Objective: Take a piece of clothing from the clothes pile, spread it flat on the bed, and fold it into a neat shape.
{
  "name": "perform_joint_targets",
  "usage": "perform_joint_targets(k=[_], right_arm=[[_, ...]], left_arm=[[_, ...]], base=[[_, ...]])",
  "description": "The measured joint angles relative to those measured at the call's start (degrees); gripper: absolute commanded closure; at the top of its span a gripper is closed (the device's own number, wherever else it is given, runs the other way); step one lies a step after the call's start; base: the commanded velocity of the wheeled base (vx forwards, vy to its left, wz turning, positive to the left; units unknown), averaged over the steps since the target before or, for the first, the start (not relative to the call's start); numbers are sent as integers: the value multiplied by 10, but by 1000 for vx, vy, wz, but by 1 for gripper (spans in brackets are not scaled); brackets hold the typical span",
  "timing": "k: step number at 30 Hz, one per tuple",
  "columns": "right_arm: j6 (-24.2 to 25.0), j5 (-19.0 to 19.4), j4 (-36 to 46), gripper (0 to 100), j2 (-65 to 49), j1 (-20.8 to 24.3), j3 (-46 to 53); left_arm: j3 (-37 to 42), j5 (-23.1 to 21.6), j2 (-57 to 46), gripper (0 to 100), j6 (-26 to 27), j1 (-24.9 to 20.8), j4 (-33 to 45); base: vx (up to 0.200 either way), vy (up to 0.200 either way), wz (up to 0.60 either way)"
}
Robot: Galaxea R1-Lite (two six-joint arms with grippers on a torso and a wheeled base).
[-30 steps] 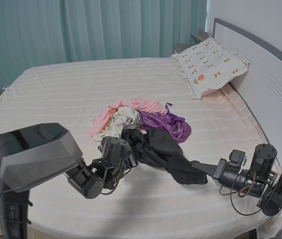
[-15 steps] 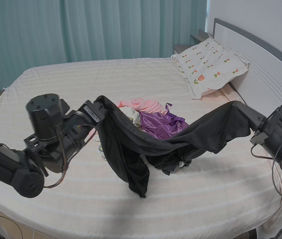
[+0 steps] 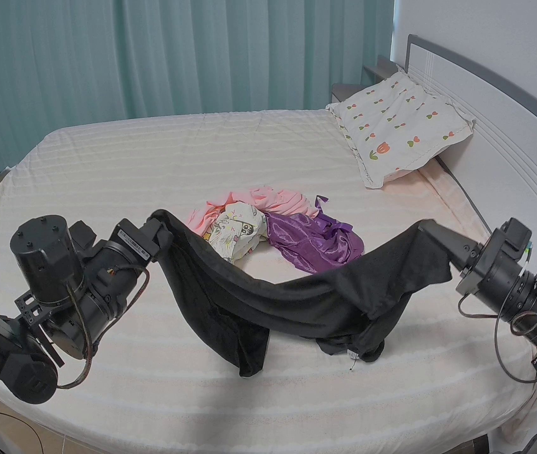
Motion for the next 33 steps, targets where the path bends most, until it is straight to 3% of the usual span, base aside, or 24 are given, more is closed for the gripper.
perform_joint_targets(k=[14,22,33], right_arm=[[18,-30,0,100,83,92,22],[17,-31,0,100,95,106,24],[16,-31,0,100,95,107,25]], left_arm=[[38,-23,46,100,-18,-70,-3],[40,-24,72,100,-41,-86,-3],[49,-25,80,100,-61,-89,-2]], base=[[0,0,0],[0,0,0],[-164,0,0]])
